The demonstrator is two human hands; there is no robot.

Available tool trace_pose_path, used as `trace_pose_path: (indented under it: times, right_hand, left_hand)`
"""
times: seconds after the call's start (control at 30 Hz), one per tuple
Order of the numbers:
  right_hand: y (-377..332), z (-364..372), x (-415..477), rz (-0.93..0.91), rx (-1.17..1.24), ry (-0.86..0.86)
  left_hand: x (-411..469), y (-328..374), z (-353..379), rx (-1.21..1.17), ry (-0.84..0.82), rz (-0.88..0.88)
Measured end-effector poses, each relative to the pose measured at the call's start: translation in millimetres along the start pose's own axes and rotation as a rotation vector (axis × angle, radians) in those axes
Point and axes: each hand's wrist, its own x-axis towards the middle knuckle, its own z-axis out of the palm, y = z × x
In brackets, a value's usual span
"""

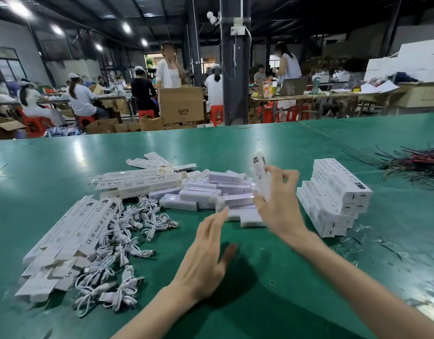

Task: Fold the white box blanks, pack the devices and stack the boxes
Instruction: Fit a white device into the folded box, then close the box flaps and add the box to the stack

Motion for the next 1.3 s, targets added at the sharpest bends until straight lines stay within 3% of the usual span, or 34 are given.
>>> trace_pose_path:
  times: [0.1, 0.23, 0.33, 0.7, 0.87, 0.97, 1.03, 1.17, 1.3]
  right_hand:
    - [16.6, -26.1, 24.2, -0.004, -0.357, -0.005]
    - [41.0, -44.8, 35.6, 0.134, -0.805, -0.131]
    - [49.2, -44.4, 36.9, 0.127, -0.986, -0.182]
    - [49.6, -46.8, 33.6, 0.107, -1.281, -0.291]
    - [48.4, -37.9, 19.4, 0.062, -1.279, -0.248]
    - [46.3, -23.4, -4.4, -0.108, -1.104, -0.15]
    - [45.7, -13.8, -22.8, -0.247, -0.89, -0.114]
    - [44.6, 4.8, -43.0, -0.387, -0.691, -0.176]
    - [45.8, 13.8, -42.7, -0.421, -0.589, -0.203]
  left_hand:
    - [-1.3, 5.4, 3.4, 0.14, 0.01, 0.113]
    - [-0.8, 3.6, 3.2, 0.162, 0.057, 0.028]
    - [-1.6, 3.1, 5.1, 0.231, 0.039, 0.01]
    - [-2.1, 6.0, 3.5, 0.309, 0.026, -0.019]
    - [-1.9, 5.3, 4.2, 0.316, 0.038, -0.012]
    - [2.0, -1.0, -2.1, 0.414, 0.075, -0.044]
    - [10.3, -12.5, -22.2, 0.568, 0.08, -0.211]
    - [15.4, -53.1, -89.2, 0.912, 0.08, -0.754]
    - [-3.9, -85.3, -132.4, 0.943, 0.018, -1.111]
